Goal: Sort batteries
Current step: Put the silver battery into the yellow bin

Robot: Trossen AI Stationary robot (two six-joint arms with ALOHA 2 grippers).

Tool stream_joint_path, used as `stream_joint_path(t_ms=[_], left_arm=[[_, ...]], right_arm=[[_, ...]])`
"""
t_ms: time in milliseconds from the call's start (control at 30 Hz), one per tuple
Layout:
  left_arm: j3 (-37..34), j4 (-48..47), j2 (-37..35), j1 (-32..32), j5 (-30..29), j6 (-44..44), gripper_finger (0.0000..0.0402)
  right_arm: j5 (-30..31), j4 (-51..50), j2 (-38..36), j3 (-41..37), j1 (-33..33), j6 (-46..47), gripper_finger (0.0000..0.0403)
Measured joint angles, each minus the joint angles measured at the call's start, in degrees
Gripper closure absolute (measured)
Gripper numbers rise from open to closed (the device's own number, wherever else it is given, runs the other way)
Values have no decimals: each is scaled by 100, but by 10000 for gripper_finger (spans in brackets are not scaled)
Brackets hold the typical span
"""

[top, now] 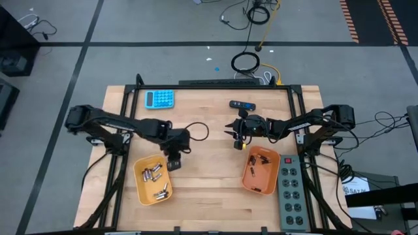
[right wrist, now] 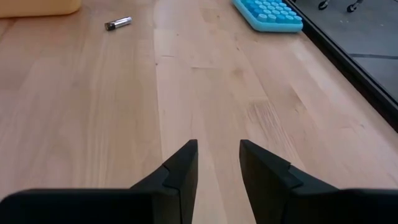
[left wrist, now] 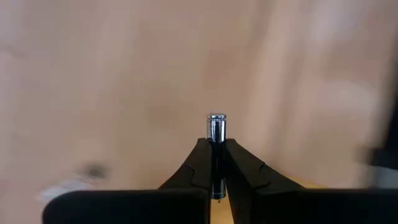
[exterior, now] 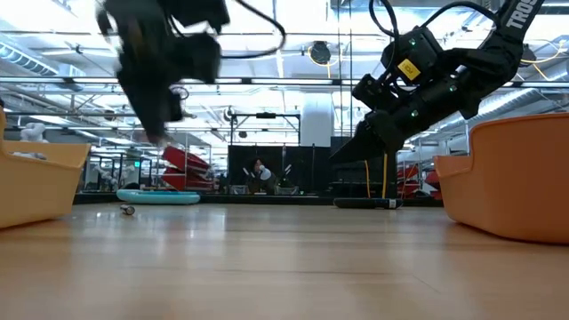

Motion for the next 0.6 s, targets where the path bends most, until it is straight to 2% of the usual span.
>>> stream_joint_path(t_ms=[67, 167, 400, 600], left_arm=[[1, -106, -220, -149, 474, -533, 378], [4, -478, -481, -443, 766, -1235, 378], [-79, -1753, -620, -1196, 731, -2102, 378], [-265, -1693, -611, -1399, 583, -2343, 352]], right_arm=[[0, -6, 0, 0, 0, 0, 294], [0, -9, 0, 1, 0, 26, 294], [-2, -13, 0, 0, 2, 46, 294], [-4, -13, 0, 0, 2, 48, 294]])
